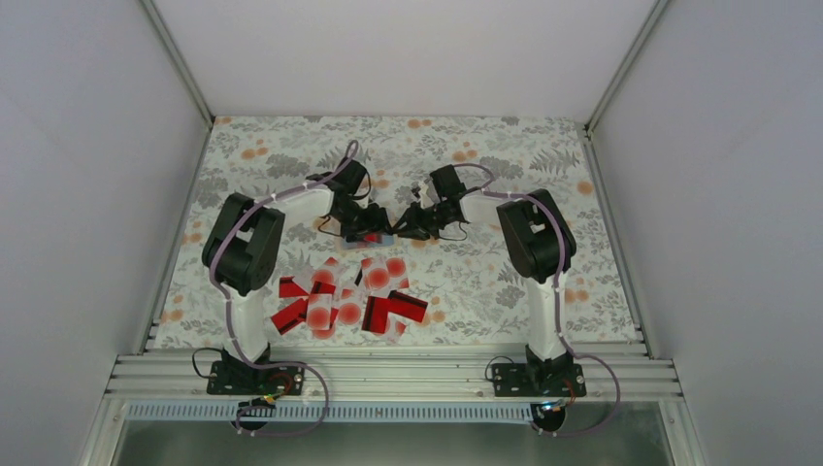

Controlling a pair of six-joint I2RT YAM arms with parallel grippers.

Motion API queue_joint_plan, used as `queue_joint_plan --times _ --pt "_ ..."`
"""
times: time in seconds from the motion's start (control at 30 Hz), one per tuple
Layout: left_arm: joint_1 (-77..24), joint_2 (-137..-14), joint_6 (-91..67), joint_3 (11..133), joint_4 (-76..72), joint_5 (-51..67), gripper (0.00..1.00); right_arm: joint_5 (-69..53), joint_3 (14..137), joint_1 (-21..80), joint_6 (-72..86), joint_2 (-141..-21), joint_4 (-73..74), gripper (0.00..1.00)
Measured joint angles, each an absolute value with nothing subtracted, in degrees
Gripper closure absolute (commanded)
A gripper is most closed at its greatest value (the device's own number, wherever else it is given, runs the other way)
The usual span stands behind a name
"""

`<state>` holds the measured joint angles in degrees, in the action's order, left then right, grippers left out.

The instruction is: Put the credit cards into the card holder

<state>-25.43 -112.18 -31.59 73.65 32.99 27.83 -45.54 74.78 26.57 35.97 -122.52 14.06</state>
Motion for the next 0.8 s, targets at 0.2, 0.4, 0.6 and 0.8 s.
queue_joint_plan --times 0.2,0.4,0.6,0.8 --pt "-25.78 -112.38 -30.74 75.85 36.69 25.91 0.18 -46.26 74.81 26.59 35.99 -122.85 13.39 0.77" --pt "-25.89 -112.4 -30.5 78.54 41.3 22.87 0.14 -46.41 74.81 26.61 35.99 -122.93 13.17 0.77" --pt "-25.89 -112.4 -30.2 80.09 45.12 20.12 0.13 -46.54 74.81 26.61 35.99 -123.02 13.02 0.78" --pt "-26.0 -112.4 -29.04 81.8 48.6 17.04 0.15 -46.54 74.81 26.61 36.01 -123.02 12.99 0.78"
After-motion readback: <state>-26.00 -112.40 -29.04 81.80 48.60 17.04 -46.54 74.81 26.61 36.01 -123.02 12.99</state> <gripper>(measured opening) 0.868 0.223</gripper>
